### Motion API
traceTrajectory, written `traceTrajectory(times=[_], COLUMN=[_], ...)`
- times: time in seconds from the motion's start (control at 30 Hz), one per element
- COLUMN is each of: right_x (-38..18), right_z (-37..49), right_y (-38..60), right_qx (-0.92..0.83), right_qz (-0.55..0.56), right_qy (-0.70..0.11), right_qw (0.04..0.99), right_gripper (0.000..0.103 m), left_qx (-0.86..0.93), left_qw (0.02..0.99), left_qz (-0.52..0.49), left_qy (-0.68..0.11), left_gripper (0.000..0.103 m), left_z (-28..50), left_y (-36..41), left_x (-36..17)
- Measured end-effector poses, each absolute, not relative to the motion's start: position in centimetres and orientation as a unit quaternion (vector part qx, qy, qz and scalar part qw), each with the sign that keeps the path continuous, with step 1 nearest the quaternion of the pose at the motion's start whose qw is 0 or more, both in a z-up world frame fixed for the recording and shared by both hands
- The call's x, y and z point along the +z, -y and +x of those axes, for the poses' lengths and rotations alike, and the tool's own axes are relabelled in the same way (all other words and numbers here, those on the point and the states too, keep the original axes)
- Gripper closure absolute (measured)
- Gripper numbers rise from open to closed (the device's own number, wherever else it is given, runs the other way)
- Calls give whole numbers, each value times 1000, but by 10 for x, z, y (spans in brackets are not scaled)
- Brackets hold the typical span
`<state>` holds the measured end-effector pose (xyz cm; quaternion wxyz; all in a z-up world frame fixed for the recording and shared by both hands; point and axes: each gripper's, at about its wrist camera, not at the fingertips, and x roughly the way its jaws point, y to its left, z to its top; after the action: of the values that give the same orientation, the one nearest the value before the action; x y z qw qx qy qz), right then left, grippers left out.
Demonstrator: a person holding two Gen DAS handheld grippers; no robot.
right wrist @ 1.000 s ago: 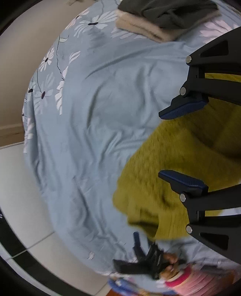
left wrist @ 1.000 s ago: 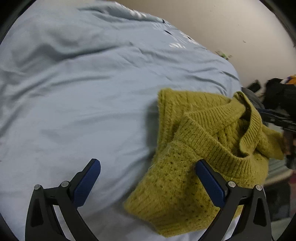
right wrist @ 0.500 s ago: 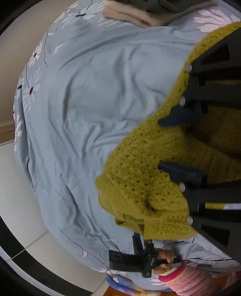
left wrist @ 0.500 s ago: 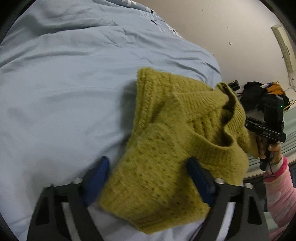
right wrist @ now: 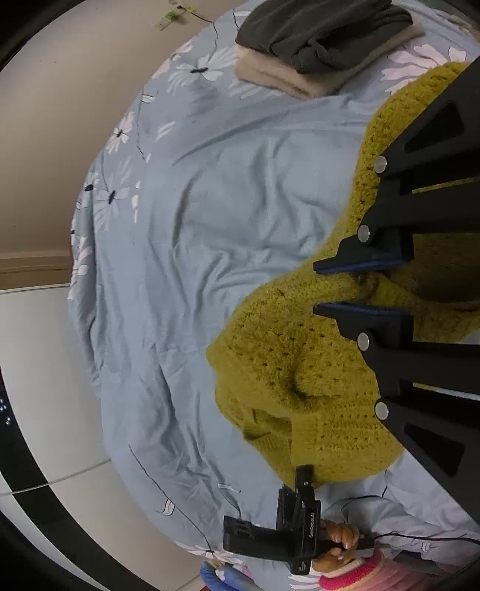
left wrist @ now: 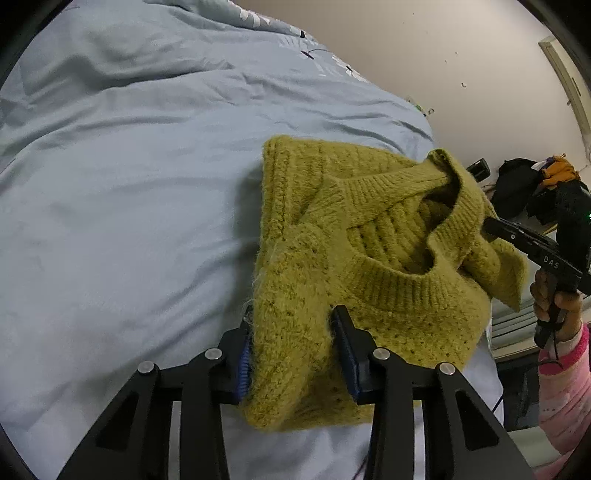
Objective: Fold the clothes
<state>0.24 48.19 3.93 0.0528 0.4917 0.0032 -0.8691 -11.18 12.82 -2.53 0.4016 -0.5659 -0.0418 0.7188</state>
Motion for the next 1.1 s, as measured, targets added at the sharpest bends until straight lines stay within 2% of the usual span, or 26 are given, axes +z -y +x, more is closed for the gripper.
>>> traceTrajectory(times=[0.27,0.37,0.5,0.87,1.1], right_x=[51,58,73,135,179], right_z=[20,28,41,89,122], right_y=[-478,-486,-495,-513,-532], right_qx=[-885,-892,-901,-928,-944], right_qz=[460,447,430,370,319], right_qy=[6,25,41,35,53], right_qw=[72,60,43,-23,-69], right_gripper=[91,91,91,92,92], left_qx=[724,743,776,859,884], left_qw=[376,368,357,345,344], left_qz=[-576,-558,-519,-359,-289], left_qy=[44,36,-6,-121,-125], left_gripper=[62,74,82,83,84], left_z=[-109,-103,-87,-31,-10], left_y=[-138,-144,-150,-170,-181], left_x=[-27,-14,12,114,164])
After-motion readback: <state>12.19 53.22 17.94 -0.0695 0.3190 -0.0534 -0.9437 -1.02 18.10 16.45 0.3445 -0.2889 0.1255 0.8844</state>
